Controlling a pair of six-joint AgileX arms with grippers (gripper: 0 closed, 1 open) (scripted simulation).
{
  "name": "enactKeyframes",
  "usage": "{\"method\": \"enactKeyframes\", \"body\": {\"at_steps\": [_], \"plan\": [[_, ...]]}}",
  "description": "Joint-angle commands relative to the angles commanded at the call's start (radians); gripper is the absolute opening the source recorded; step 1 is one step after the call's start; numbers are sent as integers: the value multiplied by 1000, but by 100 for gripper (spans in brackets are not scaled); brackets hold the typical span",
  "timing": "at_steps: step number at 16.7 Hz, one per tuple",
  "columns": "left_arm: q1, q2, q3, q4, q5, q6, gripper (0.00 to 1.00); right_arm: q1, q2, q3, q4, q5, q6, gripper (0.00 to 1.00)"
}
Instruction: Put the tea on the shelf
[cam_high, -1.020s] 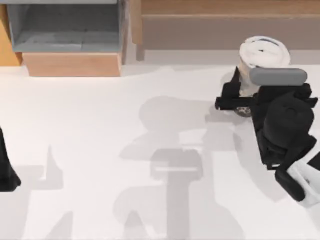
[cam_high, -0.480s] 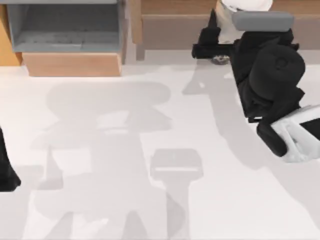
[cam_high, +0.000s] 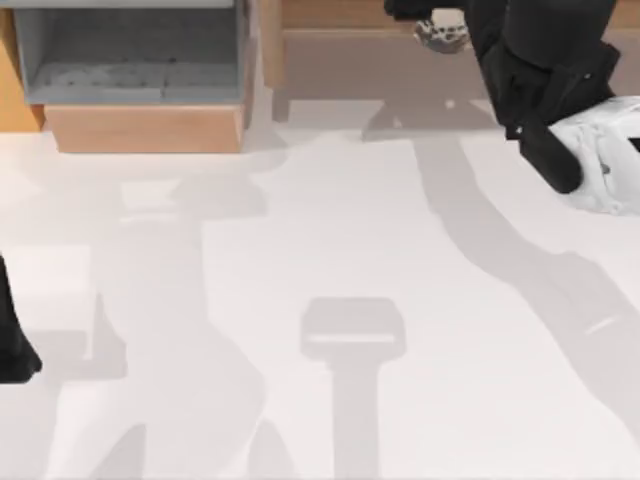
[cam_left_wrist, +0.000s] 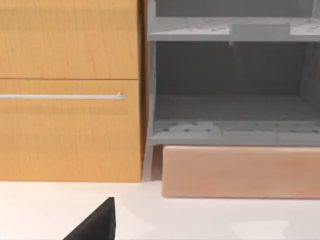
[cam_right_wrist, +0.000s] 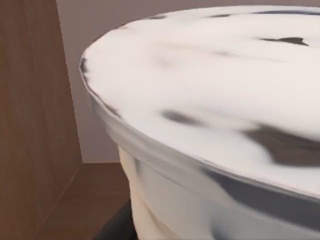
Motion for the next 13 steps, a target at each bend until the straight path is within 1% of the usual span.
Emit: {"method": "enactKeyframes", "body": {"at_steps": [4,7,10,13], "plan": [[0,0,0,0,0,0,100,-61,2,122,-216,-13,-9,0],[0,0,0,0,0,0,100,-100,0,192,-342,-17,-17,0],[0,0,0,0,0,0,100,-117,-8,237,-407,-17,-22,0],[0,0,0,0,0,0,100,-117,-9,241,-412,-17,-23,0]]}}
